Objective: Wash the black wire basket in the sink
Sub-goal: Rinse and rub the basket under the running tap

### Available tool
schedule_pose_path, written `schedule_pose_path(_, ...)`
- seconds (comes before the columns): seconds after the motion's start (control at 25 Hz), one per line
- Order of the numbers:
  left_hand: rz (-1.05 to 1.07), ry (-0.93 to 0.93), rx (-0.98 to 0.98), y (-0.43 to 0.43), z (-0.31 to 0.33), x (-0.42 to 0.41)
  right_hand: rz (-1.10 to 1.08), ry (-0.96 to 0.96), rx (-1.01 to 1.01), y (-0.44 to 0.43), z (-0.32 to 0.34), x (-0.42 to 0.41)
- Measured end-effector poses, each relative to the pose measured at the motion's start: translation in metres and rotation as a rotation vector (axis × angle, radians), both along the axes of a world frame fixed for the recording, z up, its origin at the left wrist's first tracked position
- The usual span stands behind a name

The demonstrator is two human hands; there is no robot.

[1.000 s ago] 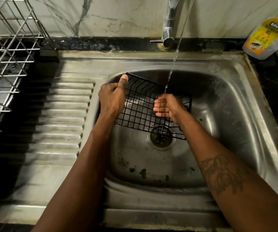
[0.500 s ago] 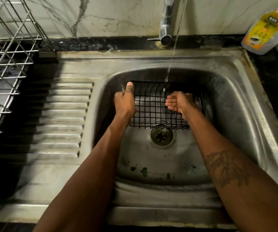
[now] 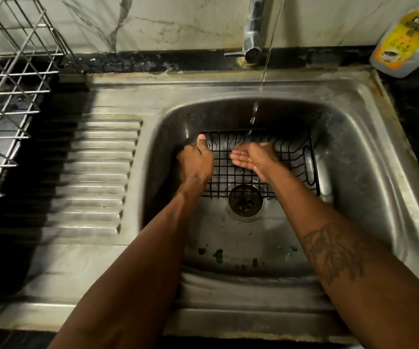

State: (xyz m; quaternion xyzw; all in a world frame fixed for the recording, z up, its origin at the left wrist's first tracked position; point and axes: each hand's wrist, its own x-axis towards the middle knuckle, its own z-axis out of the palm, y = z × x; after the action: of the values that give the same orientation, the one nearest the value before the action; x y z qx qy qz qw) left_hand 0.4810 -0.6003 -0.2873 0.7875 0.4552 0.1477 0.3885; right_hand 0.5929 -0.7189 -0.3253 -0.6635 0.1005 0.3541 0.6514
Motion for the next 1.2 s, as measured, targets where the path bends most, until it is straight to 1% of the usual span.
schedule_pose_path(0.08, -0.029, 0.039, -0.036, 0.000, 0.001, 0.001, 0.165, 0.093, -0.020, 0.002, 0.003, -0.012)
schedule_pose_path(0.12, -0.069, 0.082, -0.029, -0.003, 0.003, 0.003, 0.261, 0.106, -0.062, 0.003, 0.004, -0.020)
schedule_pose_path(0.16, -0.114, 0.116, -0.003, -0.005, 0.004, 0.004, 0.312, 0.055, -0.133, 0.006, 0.007, -0.025)
schedule_pose_path(0.2, -0.149, 0.155, 0.015, -0.006, 0.002, 0.004, 0.327, -0.096, -0.240, 0.008, 0.006, -0.026)
schedule_pose_path(0.28, -0.181, 0.158, -0.003, -0.009, 0.000, 0.005, 0.424, -0.649, -0.530, 0.006, 0.006, -0.026)
schedule_pose_path(0.32, -0.192, 0.158, -0.001, -0.010, -0.001, 0.005, 0.468, -0.904, -0.614, 0.003, 0.008, -0.028)
schedule_pose_path(0.36, -0.165, 0.088, -0.068, -0.014, 0.003, 0.002, 0.478, -1.094, -0.623, 0.000, 0.008, -0.028)
schedule_pose_path(0.4, -0.187, 0.093, -0.090, -0.014, 0.005, -0.001, 0.462, -1.230, -0.582, -0.004, 0.009, -0.026)
schedule_pose_path(0.44, -0.266, 0.113, -0.018, -0.012, -0.005, -0.003, 0.448, -1.332, -0.539, -0.007, 0.008, -0.024)
schedule_pose_path(0.48, -0.264, 0.158, 0.019, -0.011, -0.006, -0.004, 0.436, -1.406, -0.517, -0.008, 0.009, -0.025)
schedule_pose_path(0.52, -0.283, 0.223, -0.043, -0.013, -0.002, -0.006, 0.421, -1.454, -0.517, -0.008, 0.009, -0.024)
schedule_pose_path(0.56, -0.332, 0.278, 0.002, -0.012, -0.003, -0.007, 0.393, -1.483, -0.524, -0.007, 0.011, -0.024)
schedule_pose_path(0.6, -0.323, 0.294, 0.138, -0.014, -0.003, -0.007, 0.364, -1.488, -0.546, -0.006, 0.012, -0.022)
schedule_pose_path(0.64, -0.327, 0.303, 0.192, -0.010, -0.001, -0.006, 0.358, -1.467, -0.585, -0.008, 0.014, -0.019)
schedule_pose_path(0.68, -0.283, 0.270, 0.169, -0.010, 0.001, -0.006, 0.374, -1.426, -0.642, -0.013, 0.015, -0.016)
schedule_pose_path(0.72, -0.244, 0.202, 0.060, -0.011, 0.003, -0.004, 0.401, -1.378, -0.694, -0.023, 0.016, -0.010)
schedule_pose_path(0.76, -0.226, 0.161, -0.024, -0.012, 0.005, -0.004, 0.415, -1.339, -0.718, -0.034, 0.018, -0.005)
schedule_pose_path(0.8, -0.236, 0.117, -0.054, -0.012, 0.007, -0.003, 0.415, -1.317, -0.721, -0.044, 0.020, -0.001)
schedule_pose_path(0.84, -0.228, 0.115, -0.052, -0.014, 0.007, -0.001, 0.416, -1.305, -0.708, -0.049, 0.020, 0.002)
schedule_pose_path(0.88, -0.251, 0.138, 0.013, -0.015, 0.006, 0.001, 0.439, -1.294, -0.672, -0.047, 0.022, 0.002)
schedule_pose_path(0.96, -0.276, 0.243, 0.080, -0.019, 0.003, 0.002, 0.550, -1.262, -0.603, -0.022, 0.028, -0.006)
schedule_pose_path(1.04, -0.299, 0.278, 0.086, -0.021, -0.002, 0.003, 0.637, -1.276, -0.602, 0.006, 0.033, -0.017)
schedule_pose_path(1.12, -0.278, 0.279, 0.043, -0.020, -0.005, 0.005, 0.642, -1.298, -0.591, 0.012, 0.035, -0.023)
schedule_pose_path(1.2, -0.239, 0.276, 0.021, -0.017, -0.011, 0.006, 0.673, -1.220, -0.600, -0.007, 0.038, -0.019)
